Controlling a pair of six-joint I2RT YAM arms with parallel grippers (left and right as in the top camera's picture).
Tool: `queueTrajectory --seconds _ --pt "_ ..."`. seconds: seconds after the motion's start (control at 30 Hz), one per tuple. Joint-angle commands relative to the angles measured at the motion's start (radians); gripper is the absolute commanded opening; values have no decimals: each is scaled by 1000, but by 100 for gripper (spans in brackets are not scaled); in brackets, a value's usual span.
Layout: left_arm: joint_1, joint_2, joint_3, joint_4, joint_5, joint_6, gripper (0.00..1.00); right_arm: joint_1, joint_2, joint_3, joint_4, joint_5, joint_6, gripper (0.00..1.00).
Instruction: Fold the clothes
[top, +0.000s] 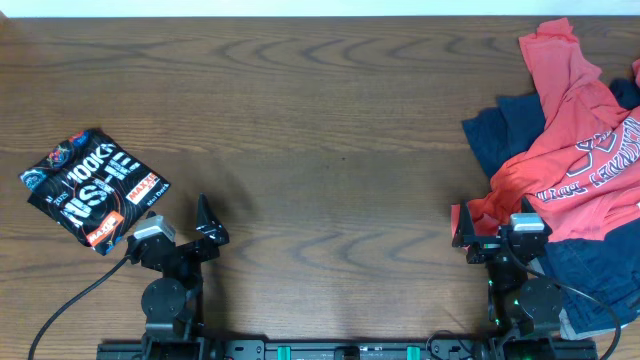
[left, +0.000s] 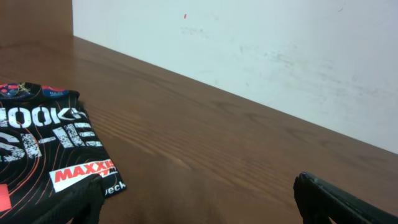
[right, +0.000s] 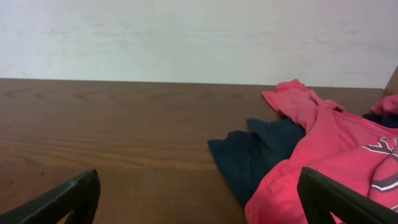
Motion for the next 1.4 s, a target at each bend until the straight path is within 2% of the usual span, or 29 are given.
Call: queueTrajectory --seconds 0.0,0.17,1.37 --pt "11 -10 -34 -11 -5 -8 98 -12 -4 -2 -4 -3 -14 99" --pt "50 -10 -34 -11 -5 -8 98 -12 -4 -2 -4 -3 -14 99" --pt "40 -6 -34 -11 -5 -8 98 -12 -4 -2 -4 -3 -14 99"
